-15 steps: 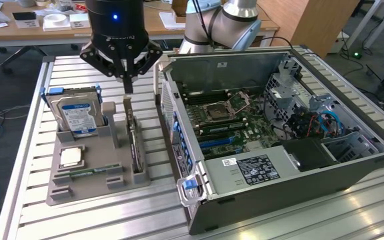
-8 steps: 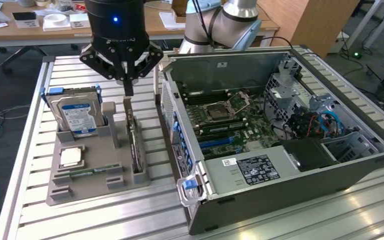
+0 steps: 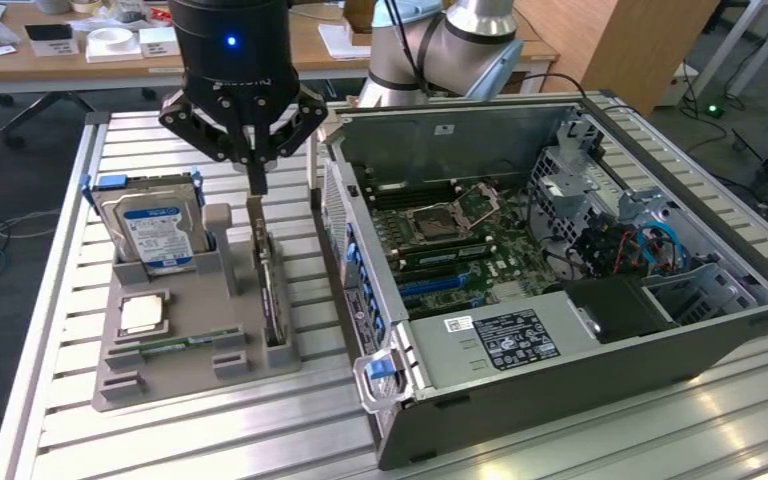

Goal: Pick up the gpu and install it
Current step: 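Reach for the gpu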

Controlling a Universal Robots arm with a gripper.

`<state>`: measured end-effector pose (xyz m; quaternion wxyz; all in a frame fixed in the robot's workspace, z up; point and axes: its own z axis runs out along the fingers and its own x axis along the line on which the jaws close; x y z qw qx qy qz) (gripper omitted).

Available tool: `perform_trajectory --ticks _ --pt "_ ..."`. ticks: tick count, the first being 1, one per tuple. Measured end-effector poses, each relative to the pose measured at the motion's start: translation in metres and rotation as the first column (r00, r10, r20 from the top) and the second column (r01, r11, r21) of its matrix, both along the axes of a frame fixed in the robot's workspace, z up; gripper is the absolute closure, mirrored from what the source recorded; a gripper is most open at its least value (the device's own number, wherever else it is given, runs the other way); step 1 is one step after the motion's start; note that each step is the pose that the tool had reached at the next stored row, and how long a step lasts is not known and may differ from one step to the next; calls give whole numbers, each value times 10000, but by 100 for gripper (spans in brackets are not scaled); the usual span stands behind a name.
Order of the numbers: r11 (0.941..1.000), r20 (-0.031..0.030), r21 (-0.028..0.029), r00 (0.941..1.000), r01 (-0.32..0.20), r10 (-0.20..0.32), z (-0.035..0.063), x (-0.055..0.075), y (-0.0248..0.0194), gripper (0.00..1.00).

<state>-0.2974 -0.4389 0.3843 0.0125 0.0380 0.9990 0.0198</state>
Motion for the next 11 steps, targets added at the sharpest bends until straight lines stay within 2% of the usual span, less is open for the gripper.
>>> perform_trajectory --ticks 11 --pt "10000 0 -1 10000 0 0 0 0 -10 89"
